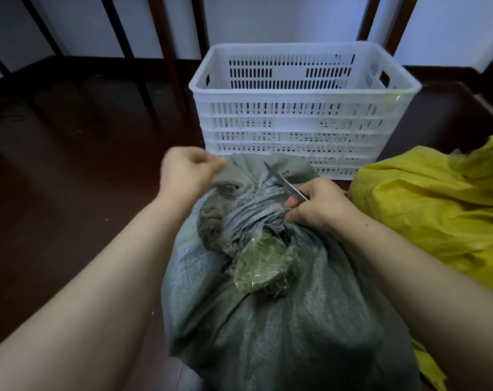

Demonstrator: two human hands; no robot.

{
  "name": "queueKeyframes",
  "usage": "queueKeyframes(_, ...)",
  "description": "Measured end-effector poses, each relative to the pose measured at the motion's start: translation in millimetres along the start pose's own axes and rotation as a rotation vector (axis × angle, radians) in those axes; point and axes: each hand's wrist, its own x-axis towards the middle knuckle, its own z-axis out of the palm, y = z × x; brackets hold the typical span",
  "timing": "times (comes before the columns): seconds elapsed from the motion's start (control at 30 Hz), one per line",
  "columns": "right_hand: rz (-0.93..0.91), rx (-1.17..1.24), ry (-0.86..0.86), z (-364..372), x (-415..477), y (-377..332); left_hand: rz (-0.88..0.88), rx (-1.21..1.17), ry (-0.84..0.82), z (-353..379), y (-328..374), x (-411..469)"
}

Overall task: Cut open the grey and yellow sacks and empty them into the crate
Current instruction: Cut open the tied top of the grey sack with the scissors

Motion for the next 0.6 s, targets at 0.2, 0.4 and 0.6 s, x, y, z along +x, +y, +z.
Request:
queueKeyframes(0.2,-0.007,0.698,0.109,-24,-2,-10,-0.057,-0.431,-0.023,-13,37,-3)
queueKeyframes(0.4,-0.089,1.04,-0.095,-59,-9,-43,-0.097,-0.424,-0.315,5,58,-15)
queueKeyframes(0.6,-0.146,1.034,0.134,-108,-8,-53,-0.057,-0.357,-0.404,30,105,-15)
